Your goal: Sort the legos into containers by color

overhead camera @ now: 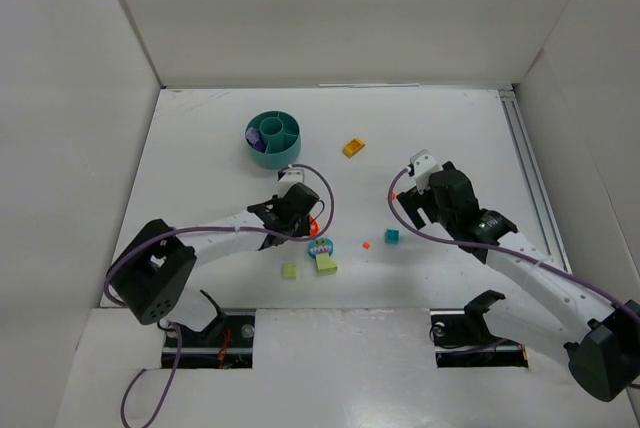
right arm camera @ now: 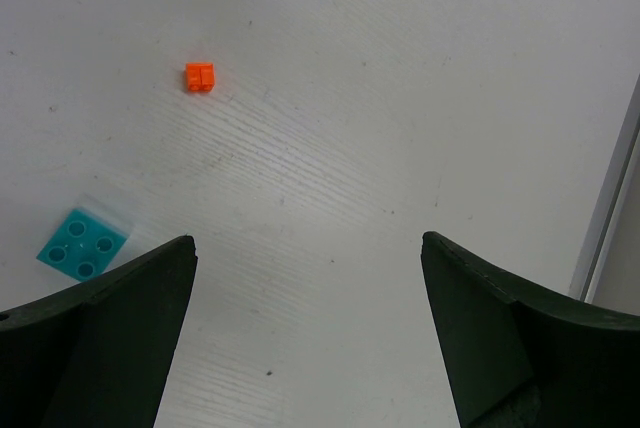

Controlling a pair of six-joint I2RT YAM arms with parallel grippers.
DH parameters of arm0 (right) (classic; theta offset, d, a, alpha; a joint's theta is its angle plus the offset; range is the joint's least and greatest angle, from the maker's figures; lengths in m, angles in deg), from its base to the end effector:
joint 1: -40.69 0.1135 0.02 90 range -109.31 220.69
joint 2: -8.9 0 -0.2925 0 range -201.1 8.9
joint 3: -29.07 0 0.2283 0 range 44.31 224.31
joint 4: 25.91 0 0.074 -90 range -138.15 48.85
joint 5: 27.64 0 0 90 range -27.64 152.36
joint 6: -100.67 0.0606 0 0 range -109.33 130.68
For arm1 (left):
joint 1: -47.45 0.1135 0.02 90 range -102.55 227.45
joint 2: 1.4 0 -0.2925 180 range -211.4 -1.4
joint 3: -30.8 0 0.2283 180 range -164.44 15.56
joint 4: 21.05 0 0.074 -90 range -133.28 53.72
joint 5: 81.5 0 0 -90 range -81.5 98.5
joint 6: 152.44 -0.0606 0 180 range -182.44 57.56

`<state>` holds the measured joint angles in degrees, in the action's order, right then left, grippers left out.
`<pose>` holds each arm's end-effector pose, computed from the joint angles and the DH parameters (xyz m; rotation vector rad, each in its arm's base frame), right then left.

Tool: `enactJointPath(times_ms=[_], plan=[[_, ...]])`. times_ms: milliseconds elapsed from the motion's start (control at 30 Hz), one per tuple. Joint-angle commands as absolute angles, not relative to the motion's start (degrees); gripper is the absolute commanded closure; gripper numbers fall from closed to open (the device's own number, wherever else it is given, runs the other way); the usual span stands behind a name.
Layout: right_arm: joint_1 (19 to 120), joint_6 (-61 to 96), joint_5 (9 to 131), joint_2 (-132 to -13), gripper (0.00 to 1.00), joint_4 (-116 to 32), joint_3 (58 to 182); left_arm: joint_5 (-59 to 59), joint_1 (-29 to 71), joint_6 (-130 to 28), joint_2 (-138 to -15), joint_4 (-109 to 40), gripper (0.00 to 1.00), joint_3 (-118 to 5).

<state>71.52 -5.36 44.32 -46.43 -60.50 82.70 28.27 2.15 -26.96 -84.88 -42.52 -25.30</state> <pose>0.1710 0.0802 0.2694 -0.7023 2.0589 -0.1999 0.2085 -0.1816 0.2005 0.0484 2.3733 -0.2618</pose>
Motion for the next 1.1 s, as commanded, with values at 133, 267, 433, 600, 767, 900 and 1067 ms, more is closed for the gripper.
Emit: enactJointPath(times_ms=[133, 267, 433, 600, 767, 900, 1067], plan=[[72.1, -4.4, 43.6, -46.3, 0.02, -60.0, 82.6, 29.2, 1.8, -26.5, -77.9, -45.2, 0.75, -25.7], [72.1, -4.4, 43.6, -46.3, 0.02, -60.0, 82.6, 31.8, 1.8, -26.0, -75.2, -46.3, 0.75, -25.1], [72.1, -4.4, 44.1, -46.8, 0.02, -58.3, 82.6, 35.2, 5.0, -28.3, -73.8, -45.1, 0.76, -31.0], [72.1, -5.6, 44.6, -47.9, 0.02, -57.8, 84.0, 39.3, 11.2, -31.9, -76.8, -42.8, 0.76, -39.4], [72.1, -6.1, 43.1, -49.2, 0.02, -56.7, 85.3, 40.7, 16.2, -34.6, -83.3, -39.6, 0.73, -47.9], [72.1, -7.3, 42.6, -51.8, 0.02, -56.2, 87.0, 40.1, 18.3, -35.8, -88.0, -39.1, 0.72, -52.0], [71.5, -8.0, 42.6, -56.6, 0.02, -54.9, 89.0, 40.1, 18.8, -37.0, -91.5, -37.2, 0.69, -53.9]])
